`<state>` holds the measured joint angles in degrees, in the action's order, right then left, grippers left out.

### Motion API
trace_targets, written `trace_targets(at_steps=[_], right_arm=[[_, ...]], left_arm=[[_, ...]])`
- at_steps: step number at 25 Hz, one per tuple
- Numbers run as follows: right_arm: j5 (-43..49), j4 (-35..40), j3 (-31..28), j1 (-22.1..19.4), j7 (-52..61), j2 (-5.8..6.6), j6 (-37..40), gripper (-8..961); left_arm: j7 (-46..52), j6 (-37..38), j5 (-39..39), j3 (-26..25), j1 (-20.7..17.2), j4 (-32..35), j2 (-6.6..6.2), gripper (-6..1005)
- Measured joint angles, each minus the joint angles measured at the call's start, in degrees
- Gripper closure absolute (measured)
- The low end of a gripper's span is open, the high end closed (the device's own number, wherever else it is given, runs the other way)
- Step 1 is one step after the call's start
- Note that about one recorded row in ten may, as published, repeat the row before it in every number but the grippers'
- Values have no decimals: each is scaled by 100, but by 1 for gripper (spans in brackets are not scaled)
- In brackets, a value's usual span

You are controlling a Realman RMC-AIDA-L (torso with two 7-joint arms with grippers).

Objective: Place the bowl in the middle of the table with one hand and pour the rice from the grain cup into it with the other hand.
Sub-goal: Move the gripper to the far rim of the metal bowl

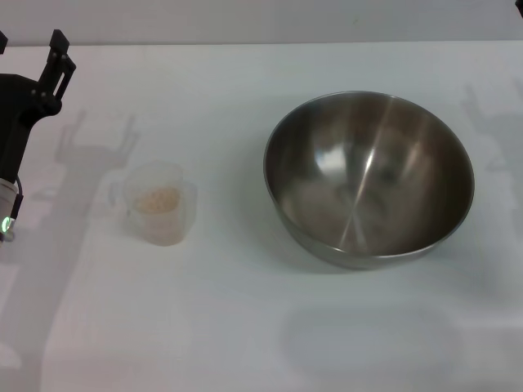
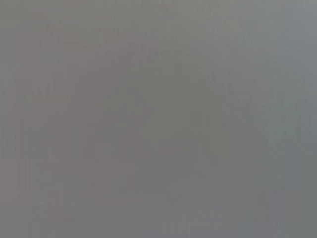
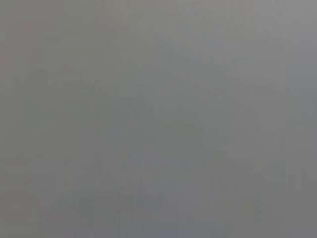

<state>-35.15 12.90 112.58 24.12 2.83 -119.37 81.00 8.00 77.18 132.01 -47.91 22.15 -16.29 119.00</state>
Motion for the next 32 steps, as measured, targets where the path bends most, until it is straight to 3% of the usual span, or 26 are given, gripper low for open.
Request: trace_targets(at_steps=[13,32], right_arm=[[17,-101,34,-317,-1647,-37,943,136],[-20,-157,-9,-326,-1730,-22,1069,137]], left_arm=[[23,51,1,42,-94,-6,11,191],[53,36,2,26,-82,-32,9,199]])
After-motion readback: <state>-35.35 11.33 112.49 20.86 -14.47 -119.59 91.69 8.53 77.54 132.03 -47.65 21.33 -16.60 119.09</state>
